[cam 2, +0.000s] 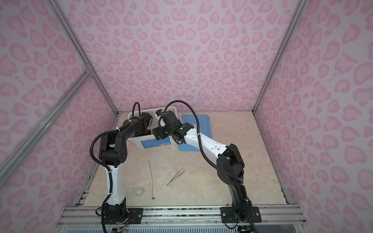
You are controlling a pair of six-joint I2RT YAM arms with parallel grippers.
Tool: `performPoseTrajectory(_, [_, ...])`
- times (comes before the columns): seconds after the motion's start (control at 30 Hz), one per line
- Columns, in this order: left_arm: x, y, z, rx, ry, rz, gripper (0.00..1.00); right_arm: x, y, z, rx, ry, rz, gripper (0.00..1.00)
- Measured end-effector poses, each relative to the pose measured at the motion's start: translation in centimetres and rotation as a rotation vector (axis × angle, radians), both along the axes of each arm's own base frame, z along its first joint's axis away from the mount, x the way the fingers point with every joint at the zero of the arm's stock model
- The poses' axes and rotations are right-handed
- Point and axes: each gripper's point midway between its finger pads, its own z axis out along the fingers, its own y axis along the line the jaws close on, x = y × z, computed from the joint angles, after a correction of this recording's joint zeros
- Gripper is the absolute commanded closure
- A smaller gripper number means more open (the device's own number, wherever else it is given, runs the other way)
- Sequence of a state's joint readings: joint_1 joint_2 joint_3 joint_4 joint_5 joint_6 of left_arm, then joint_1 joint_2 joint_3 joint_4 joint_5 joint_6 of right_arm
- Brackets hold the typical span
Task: Organize the chemistry lab equipment
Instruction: 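Lower the bowl into the white bin and open the left gripper, then move the left gripper down to the long metal rod while the right gripper draws back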
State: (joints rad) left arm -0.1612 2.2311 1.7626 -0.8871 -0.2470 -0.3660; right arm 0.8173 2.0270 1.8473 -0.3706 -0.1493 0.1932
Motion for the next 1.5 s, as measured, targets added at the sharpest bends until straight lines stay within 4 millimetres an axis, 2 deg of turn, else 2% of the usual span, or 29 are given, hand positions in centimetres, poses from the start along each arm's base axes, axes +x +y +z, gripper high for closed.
performPoseTrajectory(0.1, [0.1, 0.0, -0.2, 0.000, -0.006, 0.000, 0.31, -0.1, -0.1, -0.5, -0.005, 0.011, -0.004, 0.07])
performPoseTrajectory(0.3, [0.4, -0.2, -0.2, -0.003, -0.018, -0.002, 0.30, -0.2, -0.2, -0.7, -0.007, 0.013, -0.004, 0.07])
performPoseTrajectory(0.47, [0.4, -0.1, -0.1, 0.000, -0.021, -0.001, 0.26, -0.3, -0.4, 0.0, 0.001, 0.006, -0.005, 0.07])
performPoseTrajectory(0.6, [0.4, -0.1, 0.7, -0.003, -0.031, -0.002, 0.14, -0.4, -0.7, 1.1, 0.013, -0.008, -0.008, 0.06])
performPoseTrajectory(0.67, [0.5, -0.3, 1.6, -0.011, -0.044, -0.004, 0.03, -0.6, -0.8, 1.9, 0.024, -0.018, -0.008, 0.06])
performPoseTrajectory(0.7, [0.6, -0.3, 2.2, -0.013, -0.056, -0.004, 0.00, -0.6, -0.9, 2.3, 0.029, -0.023, -0.009, 0.05])
performPoseTrajectory(0.8, [1.2, -0.6, 5.1, -0.031, -0.114, -0.008, 0.02, -0.8, -1.4, 3.6, 0.041, -0.043, -0.022, 0.03])
performPoseTrajectory(0.9, [1.4, -1.0, 9.4, -0.068, -0.206, -0.012, 0.02, -1.1, -1.9, 5.0, 0.059, -0.060, -0.030, 0.02])
performPoseTrajectory(1.0, [1.4, -1.4, 14.6, -0.113, -0.321, -0.020, 0.02, -1.8, -2.5, 6.6, 0.080, -0.079, -0.036, 0.02])
performPoseTrajectory(1.07, [0.9, -1.9, 17.5, -0.149, -0.382, -0.028, 0.02, -2.4, -3.0, 7.7, 0.093, -0.091, -0.044, 0.02])
performPoseTrajectory(1.2, [-0.7, -3.4, 21.7, -0.223, -0.460, -0.064, 0.02, -3.6, -3.8, 9.8, 0.116, -0.117, -0.043, 0.02])
performPoseTrajectory(1.33, [-3.1, -5.0, 24.4, -0.275, -0.507, -0.116, 0.02, -4.7, -4.8, 11.3, 0.123, -0.148, -0.060, 0.02])
performPoseTrajectory(1.5, [-7.5, -7.0, 24.9, -0.329, -0.495, -0.196, 0.02, -7.3, -5.8, 10.5, 0.080, -0.136, -0.054, 0.02])
